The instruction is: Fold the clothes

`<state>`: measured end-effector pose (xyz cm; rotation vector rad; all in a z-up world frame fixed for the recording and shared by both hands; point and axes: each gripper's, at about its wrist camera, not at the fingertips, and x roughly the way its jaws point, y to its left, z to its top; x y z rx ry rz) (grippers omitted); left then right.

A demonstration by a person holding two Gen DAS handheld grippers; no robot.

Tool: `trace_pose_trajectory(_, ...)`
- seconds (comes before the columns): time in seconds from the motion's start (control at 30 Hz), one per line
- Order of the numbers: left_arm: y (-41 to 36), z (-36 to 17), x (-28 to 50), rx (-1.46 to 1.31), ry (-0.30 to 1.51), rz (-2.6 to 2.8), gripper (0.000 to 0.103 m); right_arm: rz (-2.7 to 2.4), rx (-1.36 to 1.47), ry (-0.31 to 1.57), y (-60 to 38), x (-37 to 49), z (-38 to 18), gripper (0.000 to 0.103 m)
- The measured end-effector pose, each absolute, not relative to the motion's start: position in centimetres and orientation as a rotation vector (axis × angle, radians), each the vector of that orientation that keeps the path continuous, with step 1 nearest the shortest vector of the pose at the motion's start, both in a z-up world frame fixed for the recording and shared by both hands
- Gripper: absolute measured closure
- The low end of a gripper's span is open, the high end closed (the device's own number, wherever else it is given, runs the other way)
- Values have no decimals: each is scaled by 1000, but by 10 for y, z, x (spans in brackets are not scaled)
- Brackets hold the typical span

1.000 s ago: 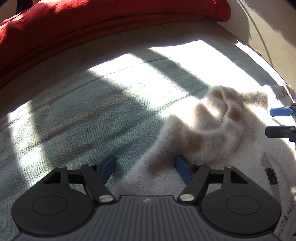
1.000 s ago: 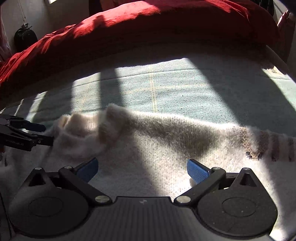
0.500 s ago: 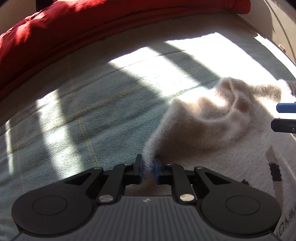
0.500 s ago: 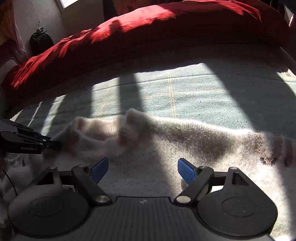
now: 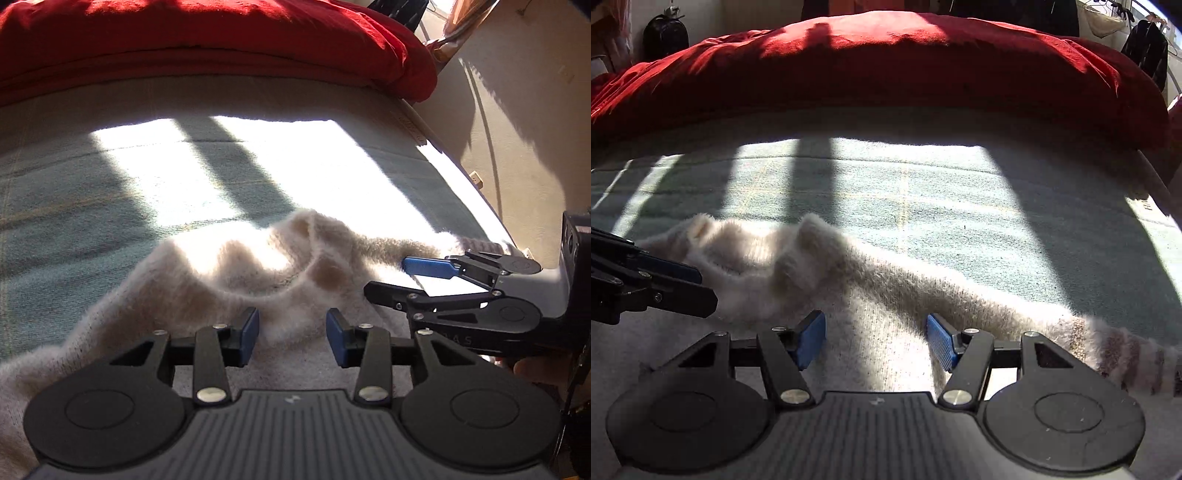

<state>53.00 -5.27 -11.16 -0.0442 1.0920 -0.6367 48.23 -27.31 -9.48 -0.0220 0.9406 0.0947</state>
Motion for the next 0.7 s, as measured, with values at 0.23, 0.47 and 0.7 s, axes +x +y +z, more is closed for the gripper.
trace_pose_trajectory(0.23,-52,-112,550,-169,1036,-568,69,76,18,922,-278,504,-103,30)
trace_pose_trajectory(0.47,-44,-92,515,-110,1038,-515,62,100,97,882,-274,483,-81,30)
trace_pose_trajectory(0.7,-28,-106,491,-68,1075,-410,58,91,91,866,-254,515,-109,13)
